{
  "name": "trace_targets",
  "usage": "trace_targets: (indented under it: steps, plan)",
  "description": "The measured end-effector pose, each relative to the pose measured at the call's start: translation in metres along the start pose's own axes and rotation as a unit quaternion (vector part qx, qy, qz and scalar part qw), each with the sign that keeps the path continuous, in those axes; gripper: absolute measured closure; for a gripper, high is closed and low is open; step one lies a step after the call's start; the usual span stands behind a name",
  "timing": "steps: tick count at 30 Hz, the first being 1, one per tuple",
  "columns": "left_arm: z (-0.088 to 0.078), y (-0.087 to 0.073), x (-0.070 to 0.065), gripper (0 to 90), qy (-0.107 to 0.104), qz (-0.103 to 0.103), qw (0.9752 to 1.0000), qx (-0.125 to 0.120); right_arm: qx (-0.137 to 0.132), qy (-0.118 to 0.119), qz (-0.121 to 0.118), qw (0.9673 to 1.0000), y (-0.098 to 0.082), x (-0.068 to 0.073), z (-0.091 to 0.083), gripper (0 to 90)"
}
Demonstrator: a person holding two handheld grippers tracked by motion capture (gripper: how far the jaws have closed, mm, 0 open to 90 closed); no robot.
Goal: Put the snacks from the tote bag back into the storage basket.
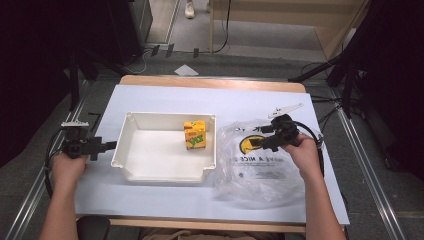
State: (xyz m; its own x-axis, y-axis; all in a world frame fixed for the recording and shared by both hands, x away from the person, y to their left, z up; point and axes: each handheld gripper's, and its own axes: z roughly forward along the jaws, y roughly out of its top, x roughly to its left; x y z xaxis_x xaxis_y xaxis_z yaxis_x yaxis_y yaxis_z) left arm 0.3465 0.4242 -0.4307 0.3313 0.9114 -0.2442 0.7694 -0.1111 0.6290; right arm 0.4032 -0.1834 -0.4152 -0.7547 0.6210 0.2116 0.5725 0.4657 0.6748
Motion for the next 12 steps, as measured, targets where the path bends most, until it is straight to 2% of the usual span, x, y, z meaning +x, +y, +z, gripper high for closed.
trace_targets:
  steps: [4,12]
  plan:
    - [0.0001,-0.0001,-0.0001,22.4,0.001,0.001,1.0,0.0,0.011,-0.004,-0.003,0.9999,0.0001,0.0015,0.0031,24.7]
    - [0.0,0.0,-0.0009,22.3,0.002,0.004,1.0,-0.001,0.016,-0.007,-0.005,0.9998,0.001,0.004,0.0043,24.7]
